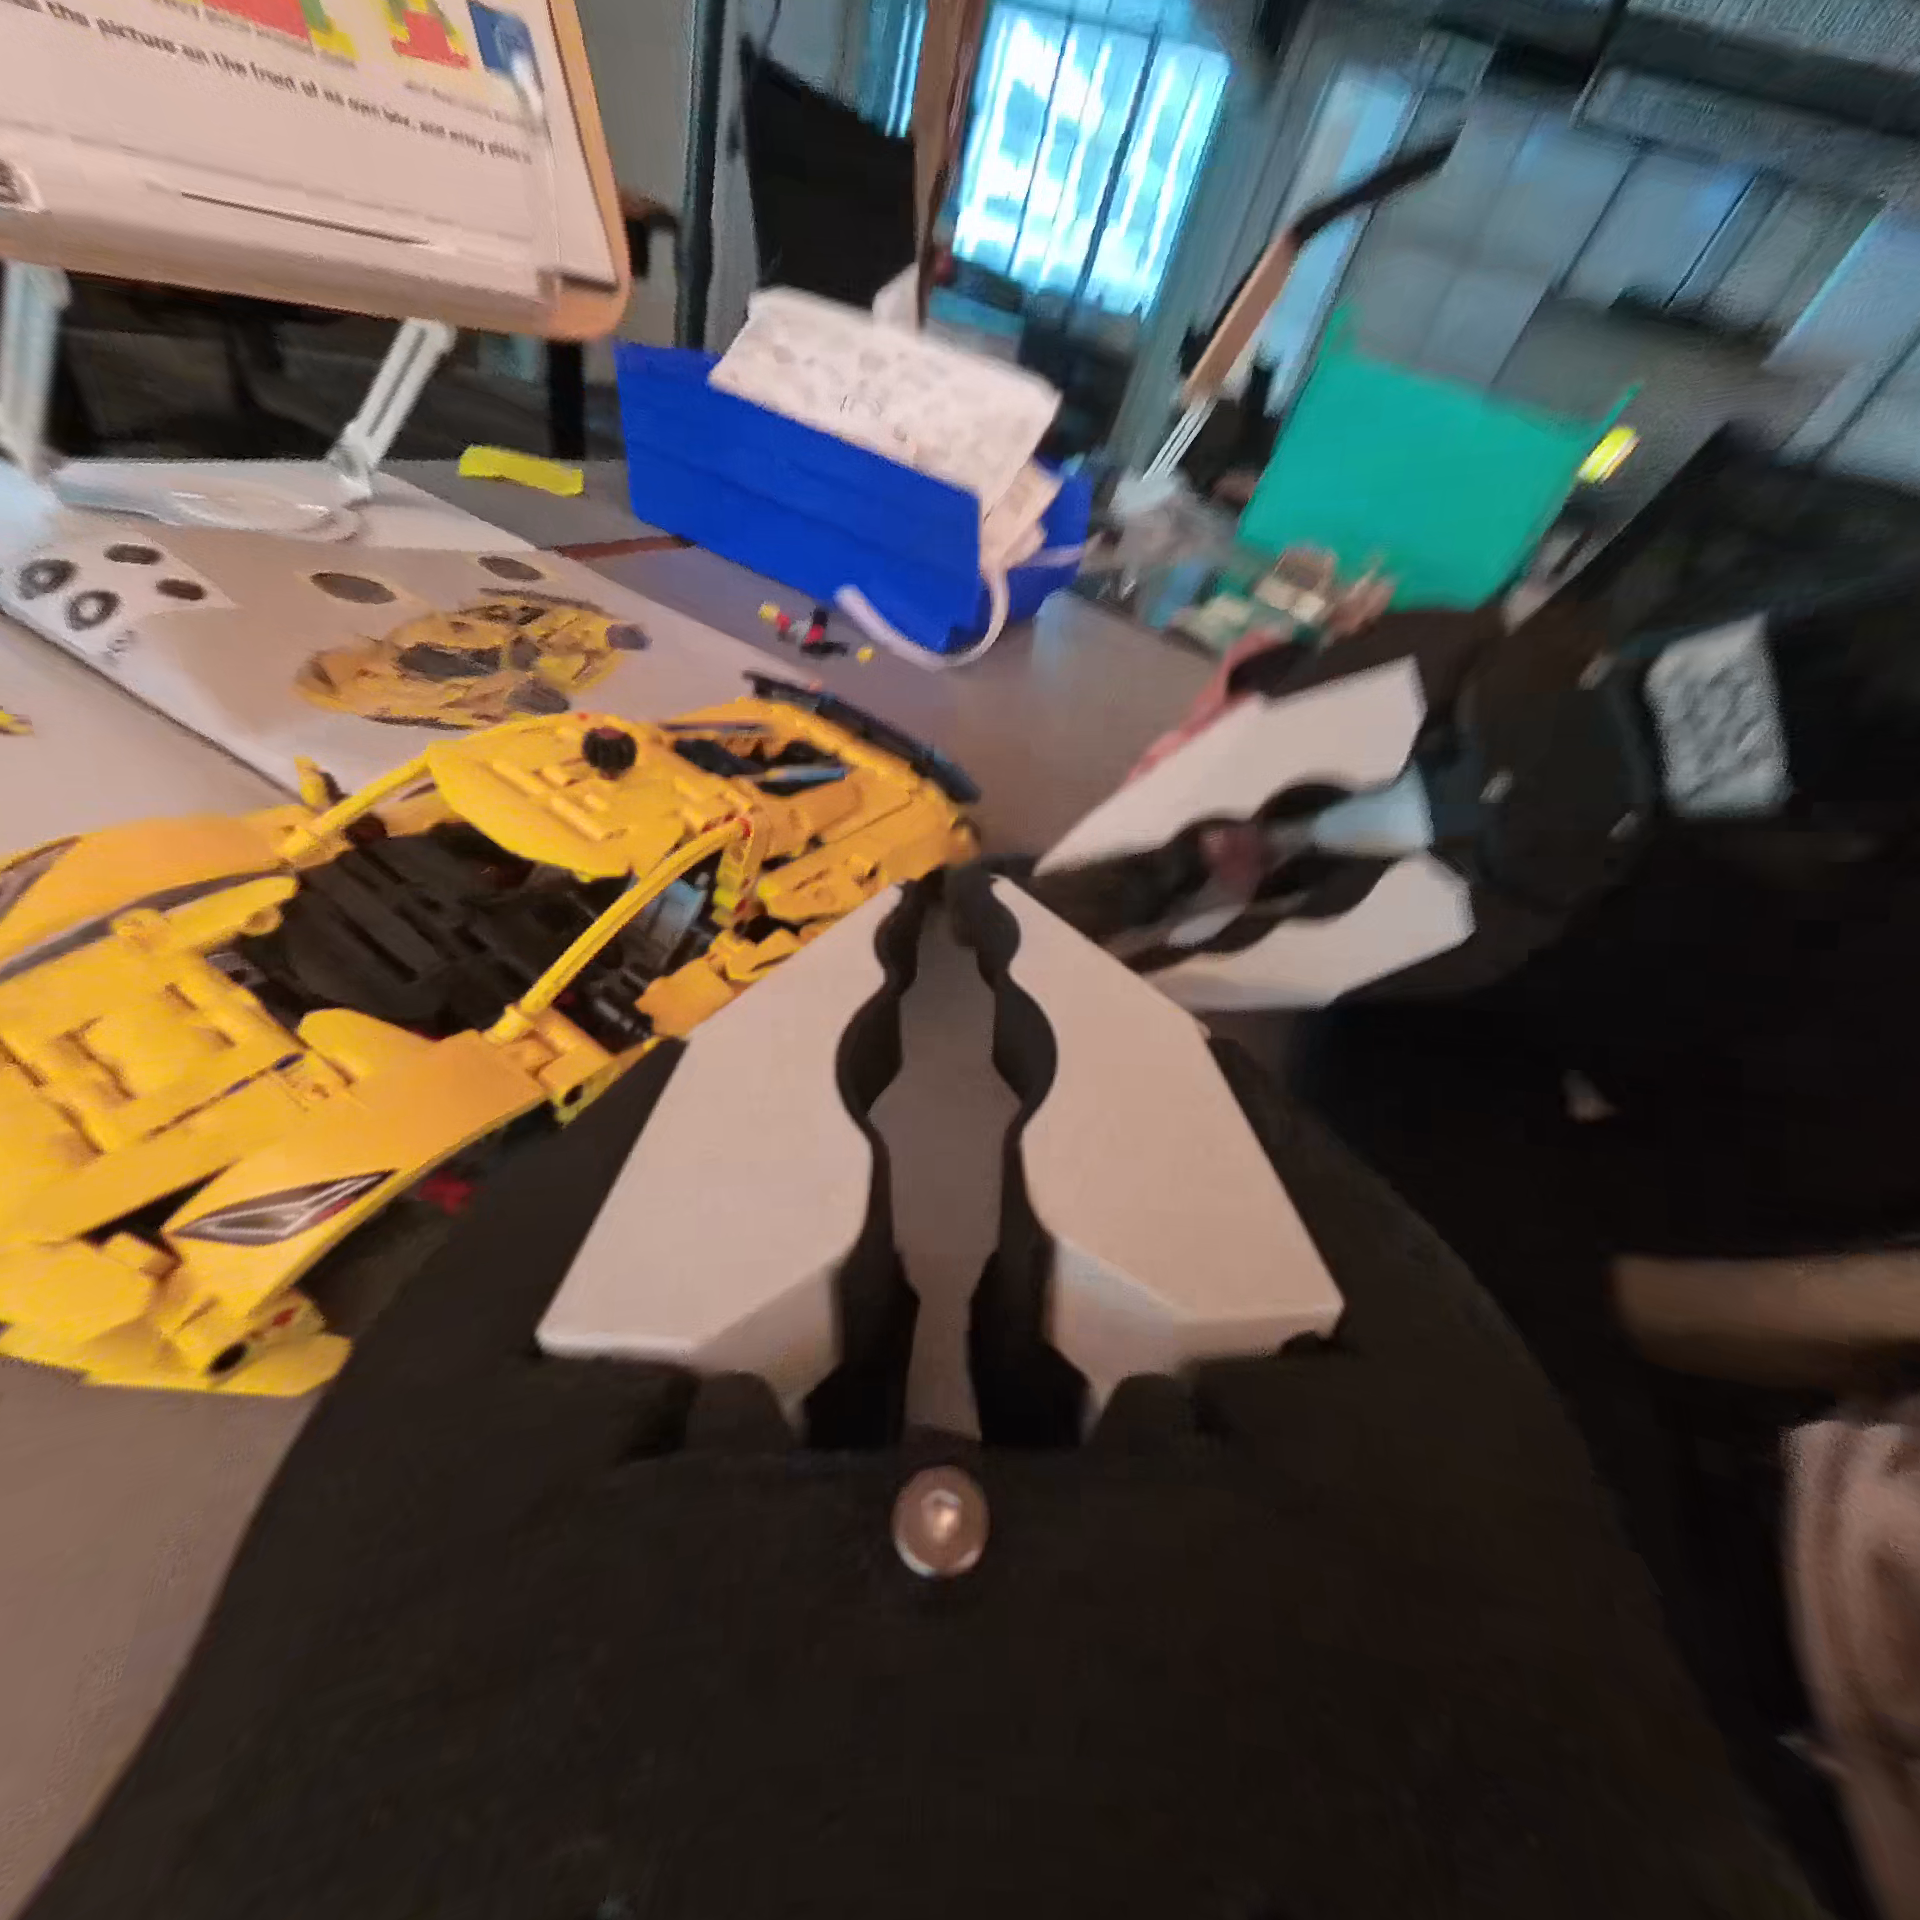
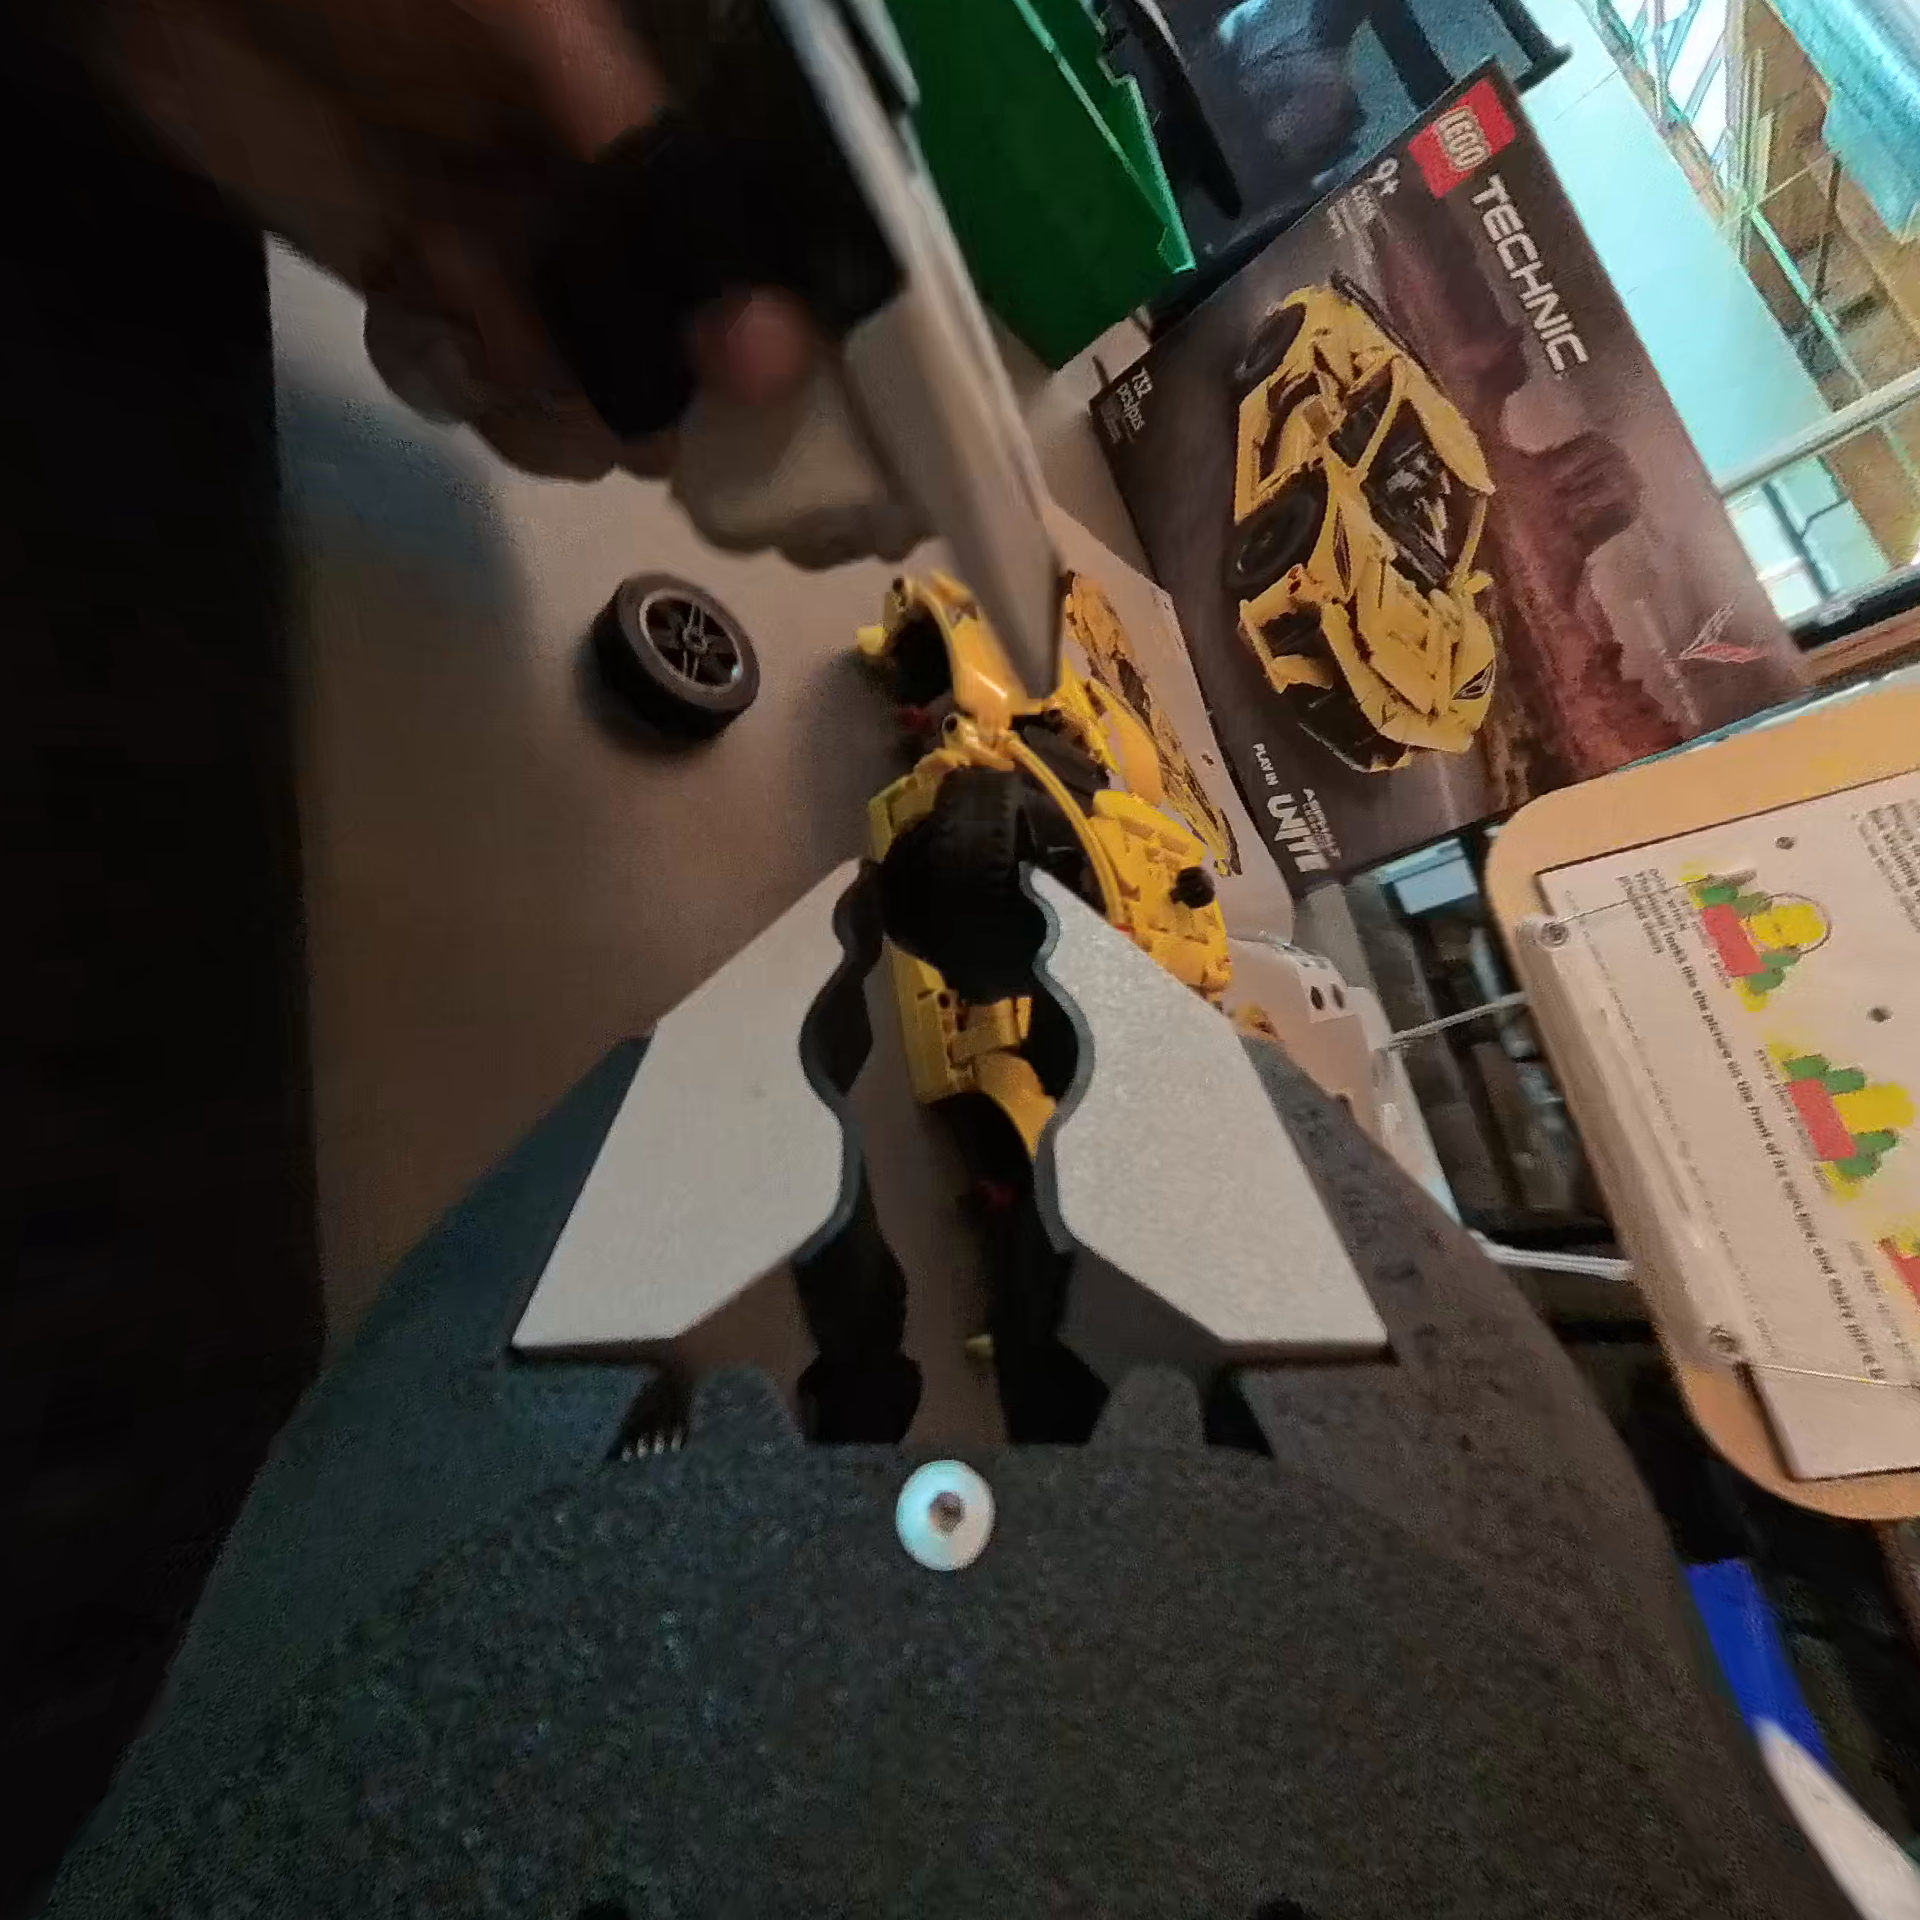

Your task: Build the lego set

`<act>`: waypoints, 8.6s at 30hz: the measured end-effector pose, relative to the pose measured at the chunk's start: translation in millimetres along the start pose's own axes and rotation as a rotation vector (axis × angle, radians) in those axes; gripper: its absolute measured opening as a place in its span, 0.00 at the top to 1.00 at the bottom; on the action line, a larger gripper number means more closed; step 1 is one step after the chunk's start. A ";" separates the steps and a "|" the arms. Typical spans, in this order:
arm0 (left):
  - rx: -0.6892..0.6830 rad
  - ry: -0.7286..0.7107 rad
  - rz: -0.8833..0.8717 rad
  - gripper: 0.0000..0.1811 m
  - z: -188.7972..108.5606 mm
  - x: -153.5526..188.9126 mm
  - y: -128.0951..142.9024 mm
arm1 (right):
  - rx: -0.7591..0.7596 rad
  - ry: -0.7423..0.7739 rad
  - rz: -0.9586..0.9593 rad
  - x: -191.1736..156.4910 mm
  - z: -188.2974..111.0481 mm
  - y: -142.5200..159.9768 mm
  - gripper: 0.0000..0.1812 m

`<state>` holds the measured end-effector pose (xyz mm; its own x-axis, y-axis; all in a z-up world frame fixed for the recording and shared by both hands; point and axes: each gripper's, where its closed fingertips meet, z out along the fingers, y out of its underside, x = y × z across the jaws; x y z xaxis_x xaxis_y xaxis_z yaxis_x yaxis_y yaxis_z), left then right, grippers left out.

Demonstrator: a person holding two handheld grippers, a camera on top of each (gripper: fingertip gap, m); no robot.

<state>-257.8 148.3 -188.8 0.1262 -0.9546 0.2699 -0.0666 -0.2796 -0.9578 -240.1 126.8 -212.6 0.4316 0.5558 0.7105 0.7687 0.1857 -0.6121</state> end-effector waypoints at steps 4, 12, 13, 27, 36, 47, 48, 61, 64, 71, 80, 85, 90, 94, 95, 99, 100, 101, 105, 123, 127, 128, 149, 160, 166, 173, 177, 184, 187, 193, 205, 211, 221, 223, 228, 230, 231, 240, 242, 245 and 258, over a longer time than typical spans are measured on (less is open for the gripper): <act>0.054 0.127 -0.246 0.80 -1.0 0.2 -3.8 | -0.016 0.182 -0.274 11.9 -3.2 -5.7 0.86; 0.002 0.415 -0.440 0.78 3.8 35.5 -0.2 | 0.050 0.294 -0.553 4.6 -8.7 -29.0 0.86; -0.015 0.434 -0.429 0.80 4.2 40.7 1.8 | 0.062 0.283 -0.575 0.5 -8.1 -30.5 0.86; 0.216 0.547 -0.283 0.91 -22.7 59.5 -38.8 | 0.527 -0.594 1.069 13.0 -31.7 -68.5 0.66; 0.114 0.430 -0.155 0.91 -8.5 58.3 -18.9 | 0.485 -0.625 1.163 18.7 -26.3 -52.5 0.83; -0.087 0.015 -0.028 0.91 17.9 19.1 18.0 | 0.231 -0.429 1.055 13.3 -1.9 -15.0 0.84; -0.074 0.042 -0.047 0.91 17.0 21.0 15.5 | 0.262 -0.450 1.085 15.5 -3.7 -17.6 0.84; -0.037 0.142 -0.130 0.89 17.5 26.1 14.0 | 0.214 -0.528 1.036 4.7 -7.9 -15.2 0.85; -0.039 0.119 -0.093 0.89 16.1 25.4 11.5 | 0.228 -0.501 1.014 7.5 -5.6 -16.4 0.85; -0.054 -0.021 -0.022 0.91 16.2 9.8 13.3 | 0.116 -0.135 0.753 19.8 7.4 3.0 0.74; 0.022 0.093 -0.059 0.92 9.2 24.8 0.6 | 0.324 -0.299 0.975 23.3 -5.3 -21.3 0.90; 0.001 0.102 0.019 0.92 11.3 34.4 2.9 | 0.321 -0.389 1.043 20.6 -9.9 -18.4 0.92; -0.014 0.140 -0.002 0.91 13.2 38.9 6.7 | 0.283 -0.491 1.084 12.8 -14.3 -13.7 0.93; -0.019 0.191 -0.009 0.90 13.0 46.3 8.2 | 0.283 -0.589 1.146 7.3 -18.9 -13.6 0.94; -0.018 0.208 -0.015 0.90 12.4 48.2 7.7 | 0.292 -0.621 1.162 6.2 -20.9 -14.9 0.94; -0.001 0.270 -0.049 0.91 10.0 54.5 4.6 | 0.355 -0.705 1.230 8.1 -27.7 -20.4 0.93; 0.009 0.280 -0.065 0.91 9.2 55.2 2.8 | 0.367 -0.714 1.248 9.0 -28.0 -21.4 0.94; 0.003 0.279 -0.067 0.91 9.4 54.5 3.9 | 0.361 -0.711 1.242 8.4 -27.3 -20.6 0.93; 0.043 0.327 -0.111 0.91 6.1 58.2 -3.5 | 0.432 -0.765 1.309 13.1 -32.2 -27.5 0.94; -0.004 0.265 -0.141 0.91 8.9 42.6 3.1 | 0.369 -0.449 0.935 13.9 -17.1 -23.2 0.87; -0.025 0.239 -0.122 0.92 10.5 39.6 6.8 | 0.296 -0.337 0.858 21.6 -10.8 -11.3 0.75; -0.027 0.231 -0.103 0.92 10.8 40.0 7.1 | 0.301 -0.347 0.859 20.6 -11.8 -12.4 0.75; -0.050 0.351 -0.051 0.92 9.0 64.2 11.6 | 0.465 -0.906 1.393 10.2 -35.3 -35.3 0.92; -0.069 0.306 -0.054 0.92 11.2 56.2 13.9 | 0.428 -0.640 1.152 12.2 -24.6 -29.2 0.89; -0.055 0.358 -0.090 0.92 8.7 62.1 10.9 | 0.456 -0.690 1.221 12.2 -24.0 -31.6 0.77; -0.056 0.403 -0.080 0.91 8.1 70.6 11.1 | 0.520 -0.999 1.466 8.6 -39.3 -47.4 0.90; -0.034 0.432 -0.079 0.92 5.8 74.1 7.4 | 0.544 -1.163 1.609 9.0 -44.6 -51.6 0.91; -0.011 0.394 -0.177 0.92 6.5 60.6 2.8 | 0.528 -0.815 1.368 17.0 -27.8 -47.0 0.90; 0.000 0.382 -0.206 0.92 6.8 55.8 1.3 | 0.511 -0.665 1.245 22.5 -26.7 -41.5 0.90; 0.041 0.377 -0.239 0.91 3.3 51.7 -5.2 | 0.503 -0.764 1.318 14.2 -25.8 -43.8 0.87; 0.119 0.600 -0.431 0.91 -6.1 68.1 -20.7 | 0.641 -1.064 1.564 21.2 -42.6 -61.2 0.90; 0.111 0.420 -0.389 0.91 1.8 45.5 -14.5 | 0.511 -0.674 1.305 26.1 -20.1 -45.0 0.89; 0.155 0.475 -0.332 0.91 -1.4 62.6 -22.5 | 0.651 -0.893 1.477 27.9 -37.4 -58.5 0.92; 0.184 0.563 -0.427 0.91 -5.2 67.5 -28.0 | 0.683 -0.971 1.517 28.3 -41.2 -63.2 0.93; 0.203 0.679 -0.542 0.91 -9.5 76.0 -32.2 | 0.699 -1.033 1.520 28.1 -45.2 -67.2 0.93; 0.199 0.629 -0.553 0.91 -6.1 68.2 -29.5 | 0.650 -0.940 1.507 30.1 -36.5 -60.6 0.93; 0.197 0.589 -0.556 0.92 -3.3 62.7 -27.7 | 0.625 -0.862 1.469 31.8 -31.6 -56.8 0.92; 0.162 0.442 -0.458 0.91 6.7 52.1 -19.7 | 0.559 -0.813 1.513 32.2 -23.1 -44.3 0.92; 0.147 0.409 -0.417 0.91 7.5 49.7 -17.8 | 0.537 -0.808 1.532 32.4 -22.0 -40.8 0.92; 0.152 0.405 -0.423 0.91 6.3 47.8 -18.0 | 0.506 -0.778 1.500 30.2 -21.9 -38.5 0.93; 0.144 0.429 -0.603 0.92 6.1 35.4 -13.9 | 0.205 -0.047 0.416 15.0 1.1 -28.4 0.67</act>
<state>-246.3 119.0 -166.6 -0.2989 -0.6047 0.7382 0.0252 -0.7783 -0.6273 -255.9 130.8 -184.9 0.6579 0.6525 0.3761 0.4233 0.0928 -0.9012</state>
